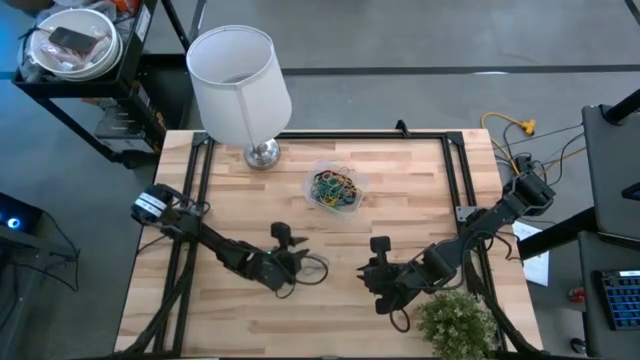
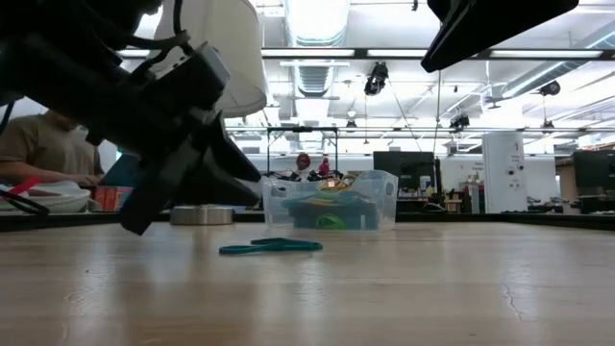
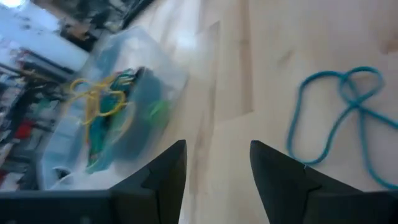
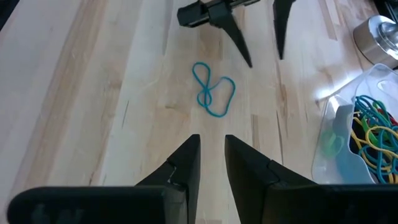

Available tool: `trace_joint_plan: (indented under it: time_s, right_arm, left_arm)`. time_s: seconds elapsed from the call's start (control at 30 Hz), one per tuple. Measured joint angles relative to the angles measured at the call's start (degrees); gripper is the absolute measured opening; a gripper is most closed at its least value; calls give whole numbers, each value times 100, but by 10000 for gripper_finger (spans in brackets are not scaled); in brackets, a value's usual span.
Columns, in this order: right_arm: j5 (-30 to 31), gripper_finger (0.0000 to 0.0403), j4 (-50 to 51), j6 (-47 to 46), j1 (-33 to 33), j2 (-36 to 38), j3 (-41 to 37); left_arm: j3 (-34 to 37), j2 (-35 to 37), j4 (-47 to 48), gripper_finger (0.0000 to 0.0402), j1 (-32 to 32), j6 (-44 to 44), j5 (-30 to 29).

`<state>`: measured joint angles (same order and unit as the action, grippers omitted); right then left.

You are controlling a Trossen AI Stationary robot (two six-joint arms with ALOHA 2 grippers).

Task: Pick and place rubber bands into bin
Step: Put the blue rubber bands into the bin

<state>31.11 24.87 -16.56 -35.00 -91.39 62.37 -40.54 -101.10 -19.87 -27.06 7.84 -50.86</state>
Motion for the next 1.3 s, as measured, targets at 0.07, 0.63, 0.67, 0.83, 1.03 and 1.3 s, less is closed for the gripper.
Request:
trace_joint_plan:
  time_s: [0.07,0.63,0.67,0.83,1.03,1.3]
  right_arm:
    - [0,68,1,0,0,0,-4]
    - [0,68,-27,0,2,1,-13]
    - [0,68,-27,0,2,2,-13]
    - [0,68,-32,0,2,1,-14]
    - [0,68,-32,0,2,0,-15]
    - [0,68,-32,0,2,2,-15]
  left_arm:
    - [3,0,5,162,5,0,357]
    - [5,-242,-625,162,358,197,2768]
    - [1,-297,-696,162,402,199,2849]
    - [-23,-387,-723,162,540,153,2937]
    - [-23,-387,-719,144,702,-21,3350]
    - [-21,-387,-658,51,911,-321,4048]
